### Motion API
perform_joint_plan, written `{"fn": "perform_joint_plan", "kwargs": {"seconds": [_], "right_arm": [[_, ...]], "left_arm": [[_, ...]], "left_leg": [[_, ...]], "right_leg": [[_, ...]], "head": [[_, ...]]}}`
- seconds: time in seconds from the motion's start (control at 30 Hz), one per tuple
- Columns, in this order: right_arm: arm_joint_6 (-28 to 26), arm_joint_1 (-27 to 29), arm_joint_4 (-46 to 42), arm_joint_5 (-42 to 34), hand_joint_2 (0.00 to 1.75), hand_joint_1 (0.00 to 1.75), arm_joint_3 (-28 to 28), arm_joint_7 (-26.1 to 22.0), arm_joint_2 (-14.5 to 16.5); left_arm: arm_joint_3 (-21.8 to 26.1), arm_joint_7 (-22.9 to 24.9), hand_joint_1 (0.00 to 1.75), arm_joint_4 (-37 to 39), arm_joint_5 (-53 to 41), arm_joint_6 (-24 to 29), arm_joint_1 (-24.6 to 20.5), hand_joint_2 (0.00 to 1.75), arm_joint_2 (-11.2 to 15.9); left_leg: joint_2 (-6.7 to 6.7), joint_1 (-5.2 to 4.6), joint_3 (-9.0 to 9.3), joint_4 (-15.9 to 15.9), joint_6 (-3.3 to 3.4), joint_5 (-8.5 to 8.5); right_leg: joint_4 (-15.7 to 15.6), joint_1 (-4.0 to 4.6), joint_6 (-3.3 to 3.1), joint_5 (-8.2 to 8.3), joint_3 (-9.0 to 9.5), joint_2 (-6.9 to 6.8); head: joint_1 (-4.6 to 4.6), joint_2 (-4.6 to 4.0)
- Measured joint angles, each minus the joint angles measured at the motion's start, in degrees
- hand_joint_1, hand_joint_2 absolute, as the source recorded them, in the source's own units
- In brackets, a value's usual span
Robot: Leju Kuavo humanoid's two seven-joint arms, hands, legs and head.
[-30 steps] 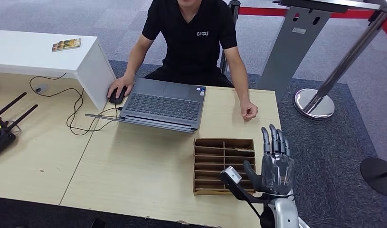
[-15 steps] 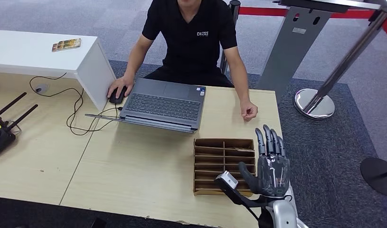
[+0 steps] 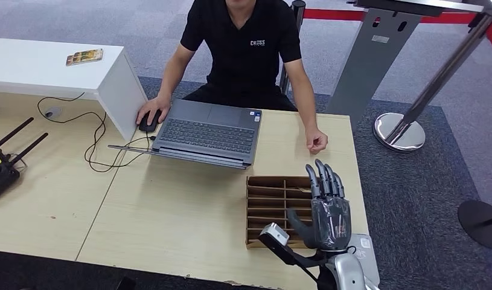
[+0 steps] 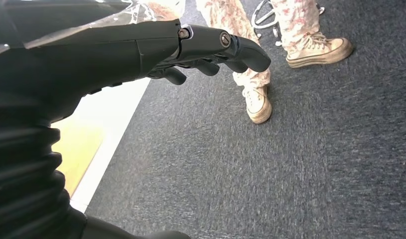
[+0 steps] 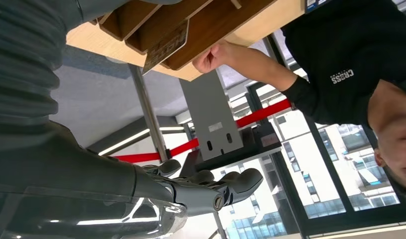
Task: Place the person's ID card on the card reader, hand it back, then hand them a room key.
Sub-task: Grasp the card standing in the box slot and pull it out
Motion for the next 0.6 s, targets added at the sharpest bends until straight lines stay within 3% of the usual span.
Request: {"fn": "perform_joint_plan", "kwargs": {"seconds": [0.6], "right_arm": [[0.0, -0.6, 4.6, -1.2, 1.75, 0.00, -2.3, -6.7, 6.4]], "left_arm": [[-0.3, -0.5, 0.00, 0.2, 0.5, 0.0, -0.2, 1.75, 0.0]], "left_leg": [[0.00, 0.01, 0.00, 0.0, 0.00, 0.00]], "right_leg": [[0.0, 0.00, 0.00, 0.00, 0.00, 0.00]], "head": [[-0.01, 0.00]]}}
